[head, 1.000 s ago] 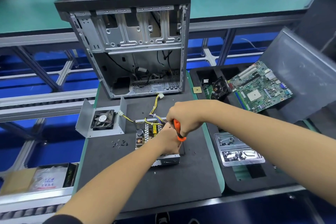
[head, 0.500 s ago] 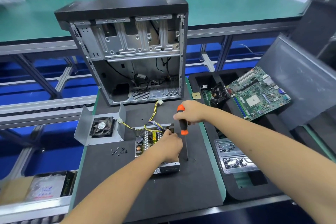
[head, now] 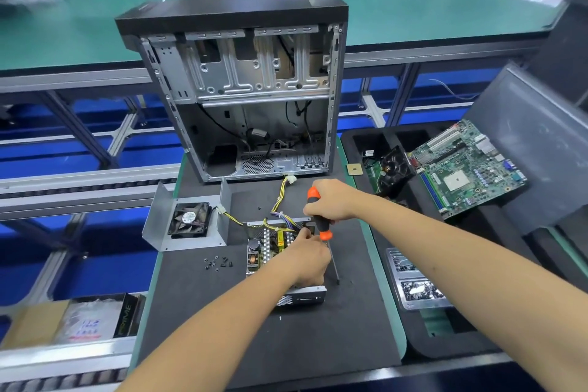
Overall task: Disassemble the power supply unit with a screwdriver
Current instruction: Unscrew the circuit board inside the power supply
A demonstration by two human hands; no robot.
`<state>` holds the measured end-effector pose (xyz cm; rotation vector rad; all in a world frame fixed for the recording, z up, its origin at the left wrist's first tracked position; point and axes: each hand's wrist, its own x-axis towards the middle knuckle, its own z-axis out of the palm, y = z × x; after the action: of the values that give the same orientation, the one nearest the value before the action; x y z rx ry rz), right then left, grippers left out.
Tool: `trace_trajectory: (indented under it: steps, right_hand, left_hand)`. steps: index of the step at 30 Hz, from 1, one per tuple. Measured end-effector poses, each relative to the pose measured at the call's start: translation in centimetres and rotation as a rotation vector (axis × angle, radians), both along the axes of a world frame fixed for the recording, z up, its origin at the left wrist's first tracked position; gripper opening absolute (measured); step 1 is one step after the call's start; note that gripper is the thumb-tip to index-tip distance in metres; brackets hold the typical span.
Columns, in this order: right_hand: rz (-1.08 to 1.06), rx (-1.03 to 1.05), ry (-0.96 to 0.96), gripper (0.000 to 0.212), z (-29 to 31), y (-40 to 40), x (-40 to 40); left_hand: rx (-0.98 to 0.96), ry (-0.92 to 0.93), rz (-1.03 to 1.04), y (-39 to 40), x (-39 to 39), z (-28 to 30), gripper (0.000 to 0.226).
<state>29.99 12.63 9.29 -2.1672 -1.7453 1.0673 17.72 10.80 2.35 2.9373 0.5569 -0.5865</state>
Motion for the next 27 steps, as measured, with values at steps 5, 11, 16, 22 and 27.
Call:
trace_trajectory:
  steps: [5,11,16,22,27]
  right_hand:
    - [0.062,0.016,-0.104,0.029,0.0,0.4,-0.3]
    - [0.098,0.050,-0.135,0.029,0.6,1.3,-0.6]
    - [0.156,0.114,-0.146,0.035,1.7,2.6,-1.5]
    - [0.234,0.113,-0.176,0.034,2.8,3.7,-3.2]
    - [0.247,0.141,-0.181,0.036,3.6,4.2,-4.4]
  left_hand:
    - [-0.232,-0.245,0.156,-0.1,-1.0,0.1,0.005]
    - [-0.450,-0.569,0.334,0.0,-2.7,1.9,0.008]
    - [-0.427,-0.823,0.576,3.6,-8.2,5.1,0.009]
    - [-0.204,-0.842,0.974,8.0,-18.1,6.7,0.013]
    - [-0.181,-0.331,0.955,6.8,-20.9,1.5,0.012]
